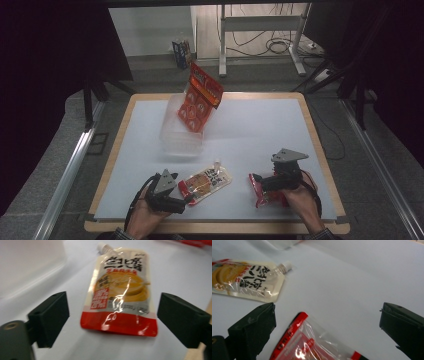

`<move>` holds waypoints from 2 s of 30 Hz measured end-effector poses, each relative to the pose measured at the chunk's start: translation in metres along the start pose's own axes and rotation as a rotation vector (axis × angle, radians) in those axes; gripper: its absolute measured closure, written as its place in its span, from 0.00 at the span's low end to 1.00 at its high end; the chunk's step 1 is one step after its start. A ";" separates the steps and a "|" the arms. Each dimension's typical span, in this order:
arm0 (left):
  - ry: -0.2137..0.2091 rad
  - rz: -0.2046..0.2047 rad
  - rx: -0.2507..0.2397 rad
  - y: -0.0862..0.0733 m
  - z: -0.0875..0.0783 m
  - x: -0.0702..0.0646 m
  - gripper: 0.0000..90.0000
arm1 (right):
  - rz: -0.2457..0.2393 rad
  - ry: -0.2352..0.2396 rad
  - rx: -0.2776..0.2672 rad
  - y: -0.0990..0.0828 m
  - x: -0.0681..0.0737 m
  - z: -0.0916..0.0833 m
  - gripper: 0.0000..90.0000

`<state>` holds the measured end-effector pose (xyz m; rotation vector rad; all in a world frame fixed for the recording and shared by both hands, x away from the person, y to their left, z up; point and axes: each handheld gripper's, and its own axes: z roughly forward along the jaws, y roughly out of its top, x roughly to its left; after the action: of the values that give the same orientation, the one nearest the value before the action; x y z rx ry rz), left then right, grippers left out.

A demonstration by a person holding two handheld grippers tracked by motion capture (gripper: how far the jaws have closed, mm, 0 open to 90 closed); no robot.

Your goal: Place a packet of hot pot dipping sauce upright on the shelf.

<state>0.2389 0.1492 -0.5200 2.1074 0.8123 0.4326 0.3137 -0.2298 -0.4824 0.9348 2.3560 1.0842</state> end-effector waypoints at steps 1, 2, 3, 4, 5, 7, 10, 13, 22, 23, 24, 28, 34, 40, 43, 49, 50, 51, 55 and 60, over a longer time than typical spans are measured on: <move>-0.021 0.016 0.001 0.002 0.001 -0.002 0.20 | 0.001 -0.016 0.001 -0.004 -0.001 -0.004 0.01; -0.021 0.016 0.001 0.002 0.001 -0.002 0.22 | 0.010 -0.018 -0.001 -0.006 -0.002 -0.006 0.01; -0.040 0.034 0.003 0.003 0.002 -0.004 0.24 | 0.018 -0.020 -0.005 -0.008 -0.003 -0.008 0.01; -0.040 0.034 0.003 0.003 0.002 -0.004 0.27 | 0.018 -0.020 -0.005 -0.008 -0.003 -0.008 0.01; -0.062 0.045 0.004 0.005 0.004 -0.007 0.29 | 0.038 -0.029 -0.007 -0.012 -0.005 -0.012 0.01; -0.066 0.049 0.001 0.007 0.005 -0.008 0.33 | 0.048 -0.037 -0.011 -0.014 -0.006 -0.014 0.01; -0.090 0.050 -0.018 0.013 0.008 -0.011 0.38 | 0.075 -0.050 -0.016 -0.021 -0.010 -0.020 0.01; -0.124 0.053 -0.033 0.020 0.014 -0.015 0.44 | 0.080 -0.064 -0.013 -0.025 -0.012 -0.025 0.01; -0.230 0.107 -0.030 0.041 0.042 -0.040 0.62 | 0.082 -0.093 0.003 -0.038 -0.016 -0.037 0.01; -0.237 0.110 -0.028 0.045 0.049 -0.045 0.70 | 0.096 -0.093 0.001 -0.041 -0.018 -0.040 0.01; -0.237 0.110 -0.028 0.045 0.049 -0.045 0.74 | 0.096 -0.093 0.001 -0.041 -0.018 -0.040 0.01; -0.254 0.114 -0.027 0.054 0.063 -0.051 0.85 | 0.111 -0.096 -0.004 -0.045 -0.019 -0.047 0.01; -0.321 0.120 -0.036 0.069 0.077 -0.063 1.00 | 0.126 -0.095 -0.011 -0.051 -0.022 -0.054 0.01; -0.329 0.152 -0.033 0.081 0.094 -0.077 1.00 | 0.141 -0.094 -0.014 -0.055 -0.023 -0.059 0.01; -0.334 0.170 -0.043 0.093 0.105 -0.083 1.00 | 0.143 -0.099 -0.010 -0.057 -0.023 -0.061 0.01; -0.345 0.170 -0.065 0.108 0.118 -0.091 1.00 | 0.148 -0.101 -0.008 -0.059 -0.025 -0.064 0.01; -0.346 0.175 -0.060 0.110 0.122 -0.093 1.00 | 0.149 -0.103 -0.009 -0.059 -0.025 -0.064 0.01; -0.342 0.188 -0.048 0.110 0.125 -0.094 1.00 | 0.149 -0.105 -0.009 -0.059 -0.025 -0.065 0.01; -0.330 0.188 -0.001 0.107 0.138 -0.097 1.00 | 0.156 -0.106 -0.006 -0.062 -0.027 -0.067 0.01; -0.310 0.196 0.037 0.103 0.141 -0.091 1.00 | 0.160 -0.101 -0.002 -0.064 -0.027 -0.069 0.01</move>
<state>0.2908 -0.0403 -0.5258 2.2255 0.4407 0.1847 0.2670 -0.3155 -0.4870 1.1663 2.2291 1.0708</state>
